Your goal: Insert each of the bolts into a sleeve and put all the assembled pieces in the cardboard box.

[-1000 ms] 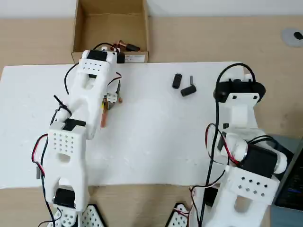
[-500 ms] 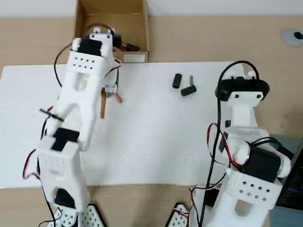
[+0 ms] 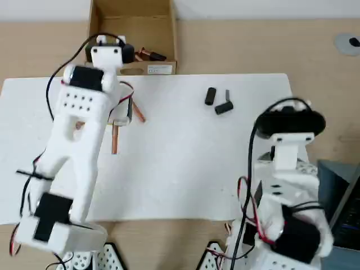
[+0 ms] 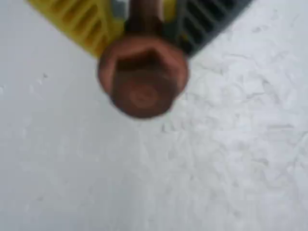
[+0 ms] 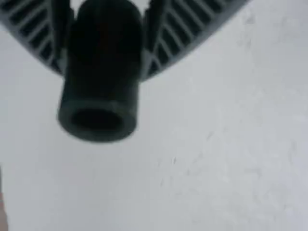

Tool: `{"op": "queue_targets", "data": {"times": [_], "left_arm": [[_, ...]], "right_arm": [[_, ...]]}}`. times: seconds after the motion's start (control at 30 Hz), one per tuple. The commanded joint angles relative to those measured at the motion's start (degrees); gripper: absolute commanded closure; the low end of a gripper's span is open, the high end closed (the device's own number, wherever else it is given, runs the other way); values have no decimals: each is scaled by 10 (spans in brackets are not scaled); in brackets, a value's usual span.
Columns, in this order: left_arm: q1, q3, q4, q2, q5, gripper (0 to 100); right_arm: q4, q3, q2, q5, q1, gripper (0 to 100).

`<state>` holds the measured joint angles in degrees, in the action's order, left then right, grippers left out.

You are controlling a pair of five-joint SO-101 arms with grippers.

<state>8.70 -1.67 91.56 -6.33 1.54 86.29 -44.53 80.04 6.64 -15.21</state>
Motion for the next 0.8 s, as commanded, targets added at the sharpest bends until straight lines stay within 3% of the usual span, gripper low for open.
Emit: {"op": "queue_targets", "data": {"times": [0.0, 0.17, 0.33, 0.5, 0.77], "left_arm": [[6, 119, -88, -109, -2, 995], [3, 295, -234, -246, -4, 995], [5, 427, -316, -359, -4, 995], [5, 520, -382, -451, -4, 995], [5, 655, -476, -601, -4, 995]], "right_arm": [[-62, -78, 77, -4, -3, 989], [-119, -181, 165, -4, -2, 989], [-166, -255, 235, -5, 6, 989], [-173, -306, 299, -11, 91, 989], [-231, -335, 297, -101, 233, 989]]}}
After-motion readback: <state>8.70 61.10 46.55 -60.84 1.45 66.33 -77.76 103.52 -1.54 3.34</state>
